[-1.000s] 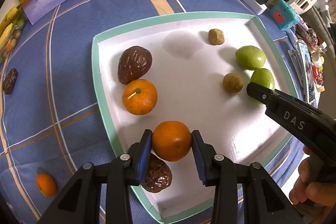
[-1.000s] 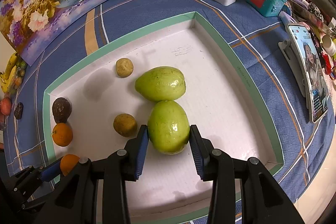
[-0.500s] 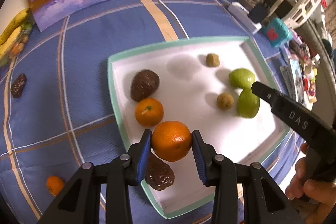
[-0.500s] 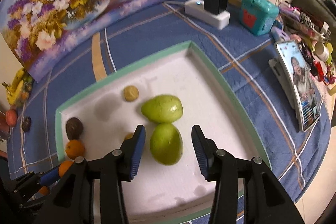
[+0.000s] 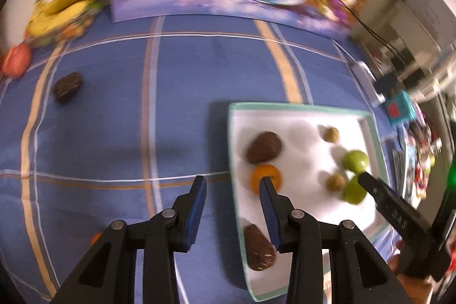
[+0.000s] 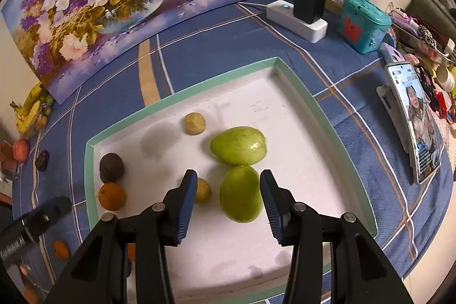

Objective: Organize fruits
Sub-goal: 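Move both open tools back toward the last tangerine on the tablecloth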

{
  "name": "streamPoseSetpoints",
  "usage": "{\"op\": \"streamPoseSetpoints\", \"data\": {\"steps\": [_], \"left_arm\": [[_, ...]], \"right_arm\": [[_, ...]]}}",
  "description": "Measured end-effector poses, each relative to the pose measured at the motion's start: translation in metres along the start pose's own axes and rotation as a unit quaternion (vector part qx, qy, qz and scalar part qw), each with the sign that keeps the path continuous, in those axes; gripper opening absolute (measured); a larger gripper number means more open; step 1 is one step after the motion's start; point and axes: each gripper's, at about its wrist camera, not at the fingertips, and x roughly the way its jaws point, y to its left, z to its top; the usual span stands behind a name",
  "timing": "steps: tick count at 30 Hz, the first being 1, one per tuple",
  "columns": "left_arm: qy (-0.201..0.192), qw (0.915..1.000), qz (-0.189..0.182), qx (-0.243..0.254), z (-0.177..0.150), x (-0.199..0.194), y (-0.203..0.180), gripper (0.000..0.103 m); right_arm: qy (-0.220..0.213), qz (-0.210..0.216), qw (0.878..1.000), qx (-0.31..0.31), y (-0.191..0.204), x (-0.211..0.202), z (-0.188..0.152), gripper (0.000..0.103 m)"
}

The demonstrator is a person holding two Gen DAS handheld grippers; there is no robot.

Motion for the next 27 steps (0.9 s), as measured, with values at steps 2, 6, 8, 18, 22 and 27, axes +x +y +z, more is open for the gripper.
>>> {"op": "streamPoseSetpoints", "data": {"steps": [2, 6, 8, 18, 22, 27], "left_arm": [[-0.004, 0.9996, 0.009, -0.028, 0.002, -0.002, 0.019, 0.042], [-0.015, 0.9968, 0.039, -0.069, 0.003, -0.003, 0.048, 0.066], [-0.021, 0.9942, 0.055, -0.089, 0.003, -0.005, 0.064, 0.068], [-0.05, 0.9833, 0.119, -0.128, -0.013, -0.017, 0.103, 0.084], [-0.07, 0.9815, 0.126, -0.126, -0.018, -0.028, 0.104, 0.092], [-0.096, 0.9794, 0.127, -0.125, -0.03, -0.043, 0.102, 0.099]], "right_arm": [[0.004, -0.001, 1.0, -0.008, 0.005, 0.0, -0.001, 0.049], [0.0, 0.003, 1.0, -0.031, 0.019, -0.002, -0.002, 0.058], [-0.001, 0.008, 0.999, -0.043, 0.026, -0.002, -0.003, 0.06], [-0.016, 0.04, 0.993, -0.112, 0.068, -0.006, -0.014, 0.087], [-0.028, 0.053, 0.99, -0.126, 0.078, -0.01, -0.019, 0.095], [-0.045, 0.07, 0.988, -0.133, 0.087, -0.017, -0.022, 0.095]]}}
